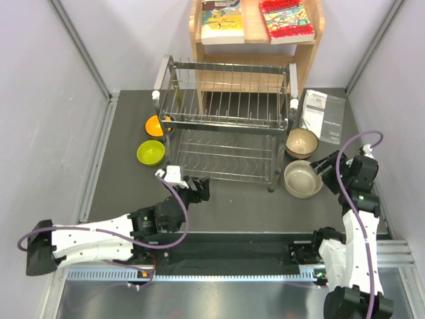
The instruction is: Unload the bowls from the dish rack
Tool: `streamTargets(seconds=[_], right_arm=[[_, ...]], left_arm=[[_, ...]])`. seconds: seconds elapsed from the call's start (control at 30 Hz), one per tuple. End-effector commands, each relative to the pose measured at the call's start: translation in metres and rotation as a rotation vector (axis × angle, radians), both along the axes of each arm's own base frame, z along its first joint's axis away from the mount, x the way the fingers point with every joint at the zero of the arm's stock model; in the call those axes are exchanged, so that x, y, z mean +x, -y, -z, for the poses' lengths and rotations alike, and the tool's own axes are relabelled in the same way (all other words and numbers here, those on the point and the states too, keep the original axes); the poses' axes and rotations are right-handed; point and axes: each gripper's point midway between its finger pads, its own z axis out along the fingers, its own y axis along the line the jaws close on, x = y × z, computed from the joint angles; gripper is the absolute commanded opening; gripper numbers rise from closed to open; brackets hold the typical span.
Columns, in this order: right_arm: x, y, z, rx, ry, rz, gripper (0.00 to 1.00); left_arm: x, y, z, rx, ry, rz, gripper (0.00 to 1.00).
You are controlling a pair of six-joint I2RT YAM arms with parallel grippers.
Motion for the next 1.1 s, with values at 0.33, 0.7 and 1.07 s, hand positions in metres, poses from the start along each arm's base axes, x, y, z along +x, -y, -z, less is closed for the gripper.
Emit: streamTargets(seconds=[0.33,0.7,1.07], right_arm=[[-0.02,-0.079,-0.025,0.079,0.097,-0.323,0.7],[0.003,-0.118,-0.031,0.06,0.111,-0.444,0.7],[0.031,-0.107,0.003,-0.02,0.017,-0.377,0.7]], left_arm=[[0.013,0.003,0.015,0.081,-0.022,-0.083,0.81],[0.012,-0.001,0.016,0.085,-0.026,-0.086,0.81],[0.011,-0.003,0.02,0.104,-0.032,-0.086,0.81]])
